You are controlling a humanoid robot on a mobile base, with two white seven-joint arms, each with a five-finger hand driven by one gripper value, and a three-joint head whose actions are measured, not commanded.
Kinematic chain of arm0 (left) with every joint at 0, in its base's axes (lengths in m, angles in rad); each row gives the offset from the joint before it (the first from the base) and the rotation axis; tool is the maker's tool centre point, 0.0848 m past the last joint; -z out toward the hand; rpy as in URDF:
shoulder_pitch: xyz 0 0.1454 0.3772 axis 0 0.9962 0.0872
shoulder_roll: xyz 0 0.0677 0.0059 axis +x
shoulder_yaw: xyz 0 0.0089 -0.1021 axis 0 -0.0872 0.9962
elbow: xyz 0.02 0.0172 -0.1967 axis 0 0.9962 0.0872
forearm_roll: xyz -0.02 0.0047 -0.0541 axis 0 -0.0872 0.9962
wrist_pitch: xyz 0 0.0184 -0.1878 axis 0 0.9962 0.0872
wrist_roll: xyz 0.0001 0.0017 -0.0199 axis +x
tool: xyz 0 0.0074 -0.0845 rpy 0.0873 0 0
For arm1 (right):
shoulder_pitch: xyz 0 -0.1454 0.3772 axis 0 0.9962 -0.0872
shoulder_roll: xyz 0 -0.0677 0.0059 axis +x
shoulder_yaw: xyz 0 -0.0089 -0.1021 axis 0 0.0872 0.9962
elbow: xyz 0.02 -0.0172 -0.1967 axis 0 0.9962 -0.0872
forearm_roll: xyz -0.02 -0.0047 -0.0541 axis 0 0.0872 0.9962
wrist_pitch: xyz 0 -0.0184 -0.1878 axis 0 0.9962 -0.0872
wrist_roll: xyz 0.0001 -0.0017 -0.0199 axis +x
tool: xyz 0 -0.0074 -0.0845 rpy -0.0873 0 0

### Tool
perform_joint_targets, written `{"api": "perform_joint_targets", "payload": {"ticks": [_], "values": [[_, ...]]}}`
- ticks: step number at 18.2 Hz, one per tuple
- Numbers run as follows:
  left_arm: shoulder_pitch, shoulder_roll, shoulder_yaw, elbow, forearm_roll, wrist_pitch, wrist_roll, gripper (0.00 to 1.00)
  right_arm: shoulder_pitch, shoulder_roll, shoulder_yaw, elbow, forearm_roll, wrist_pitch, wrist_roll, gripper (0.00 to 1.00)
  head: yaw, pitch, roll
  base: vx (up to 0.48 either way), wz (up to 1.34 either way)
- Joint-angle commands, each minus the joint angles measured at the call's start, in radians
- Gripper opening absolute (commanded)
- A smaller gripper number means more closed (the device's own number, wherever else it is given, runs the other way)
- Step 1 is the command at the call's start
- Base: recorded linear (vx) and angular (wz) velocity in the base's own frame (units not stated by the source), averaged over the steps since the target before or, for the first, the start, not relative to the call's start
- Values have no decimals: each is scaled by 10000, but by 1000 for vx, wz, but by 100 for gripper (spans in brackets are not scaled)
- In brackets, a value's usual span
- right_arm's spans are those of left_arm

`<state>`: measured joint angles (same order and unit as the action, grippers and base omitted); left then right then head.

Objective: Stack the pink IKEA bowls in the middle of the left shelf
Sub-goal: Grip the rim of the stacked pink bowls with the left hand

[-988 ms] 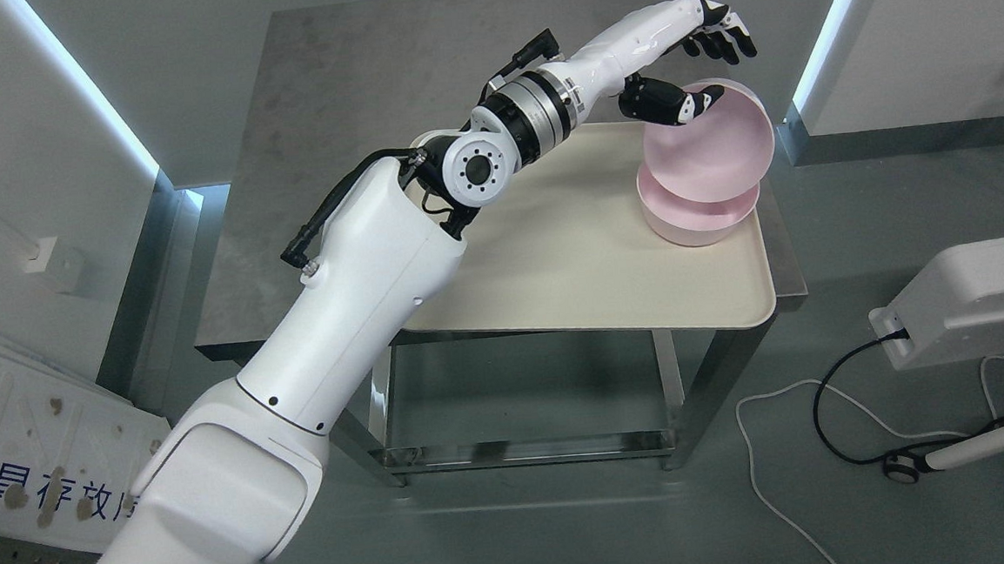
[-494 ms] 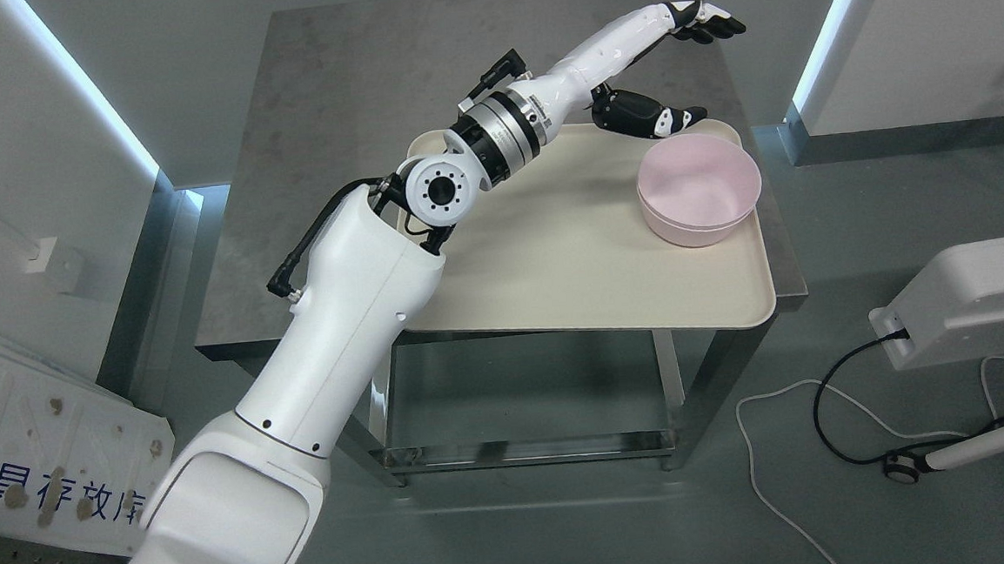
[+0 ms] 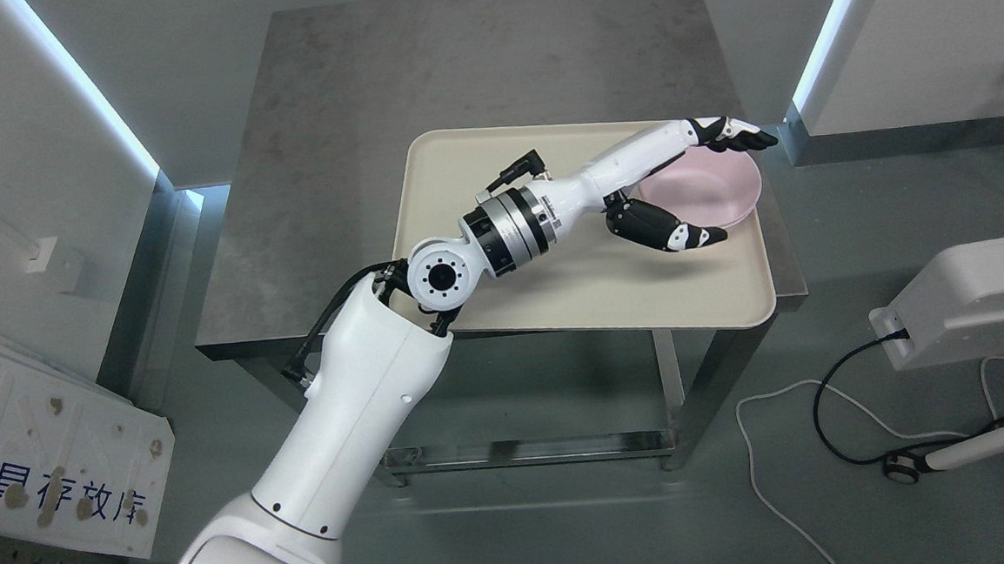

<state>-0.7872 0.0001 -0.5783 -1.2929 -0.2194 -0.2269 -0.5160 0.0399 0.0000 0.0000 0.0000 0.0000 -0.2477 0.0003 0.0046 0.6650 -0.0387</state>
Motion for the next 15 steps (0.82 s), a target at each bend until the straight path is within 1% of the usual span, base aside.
{"api": "perform_joint_targets", "payload": {"ticks": [1,4,5,8,13,14,15], "values": [[65,174,-230,-892,-2144,1056,-71,68,0,-174,-46,-175,-15,7,-3,100,0,0,0,0,0],[-180,174,-245,-755,-3416,1394,-102,67,0,-174,-46,-175,-15,7,-3,100,0,0,0,0,0],[-242,174,-260,-724,-3663,1471,-132,65,0,-174,-46,-175,-15,7,-3,100,0,0,0,0,0],[-319,174,-276,-724,-4108,1457,-804,56,0,-174,-46,-175,-15,7,-3,100,0,0,0,0,0],[-319,174,-444,-724,-4907,1426,-930,51,0,-174,-46,-175,-15,7,-3,100,0,0,0,0,0],[-319,174,-460,-708,-4969,1411,-930,49,0,-174,-46,-175,-15,7,-3,100,0,0,0,0,0],[-304,174,-460,-708,-4970,1395,-930,44,0,-174,-46,-175,-15,7,-3,100,0,0,0,0,0]]}}
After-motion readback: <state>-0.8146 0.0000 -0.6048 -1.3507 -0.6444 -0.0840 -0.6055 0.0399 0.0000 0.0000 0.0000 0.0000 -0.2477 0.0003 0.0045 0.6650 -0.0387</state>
